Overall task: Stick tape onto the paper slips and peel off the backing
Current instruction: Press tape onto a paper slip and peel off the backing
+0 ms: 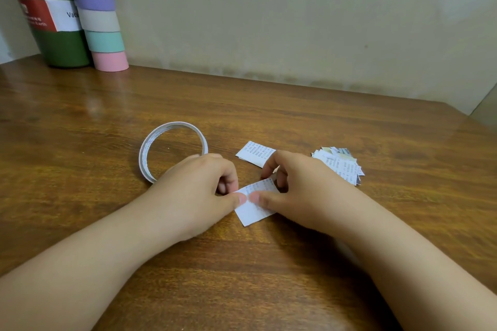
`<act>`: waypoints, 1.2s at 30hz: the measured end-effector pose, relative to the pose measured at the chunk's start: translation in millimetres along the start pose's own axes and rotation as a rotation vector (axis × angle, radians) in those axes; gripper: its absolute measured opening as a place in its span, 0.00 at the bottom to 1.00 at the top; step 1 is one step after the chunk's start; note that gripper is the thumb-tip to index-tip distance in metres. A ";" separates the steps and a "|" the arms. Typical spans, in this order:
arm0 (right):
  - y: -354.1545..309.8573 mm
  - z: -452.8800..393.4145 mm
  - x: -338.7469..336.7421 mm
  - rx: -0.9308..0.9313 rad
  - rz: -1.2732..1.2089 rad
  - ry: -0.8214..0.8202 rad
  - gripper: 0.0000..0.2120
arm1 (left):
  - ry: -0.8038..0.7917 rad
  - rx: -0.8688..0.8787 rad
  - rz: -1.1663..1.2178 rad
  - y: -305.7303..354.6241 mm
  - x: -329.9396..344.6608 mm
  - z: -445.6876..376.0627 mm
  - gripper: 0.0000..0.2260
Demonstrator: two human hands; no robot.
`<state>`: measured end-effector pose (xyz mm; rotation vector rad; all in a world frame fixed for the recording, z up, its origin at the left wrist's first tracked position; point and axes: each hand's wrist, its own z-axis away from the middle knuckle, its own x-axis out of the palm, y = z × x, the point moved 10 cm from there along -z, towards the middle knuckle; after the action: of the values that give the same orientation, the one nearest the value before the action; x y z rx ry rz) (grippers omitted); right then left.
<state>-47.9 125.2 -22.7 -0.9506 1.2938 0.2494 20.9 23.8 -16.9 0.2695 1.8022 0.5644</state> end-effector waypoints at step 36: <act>-24.3 7.0 -14.2 -0.156 -0.770 0.102 0.11 | 0.117 0.260 0.587 34.9 -28.4 14.6 0.19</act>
<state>-31.7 120.0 0.7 -1.5349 0.9205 -0.3051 39.8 44.2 21.4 0.9806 1.9072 0.7615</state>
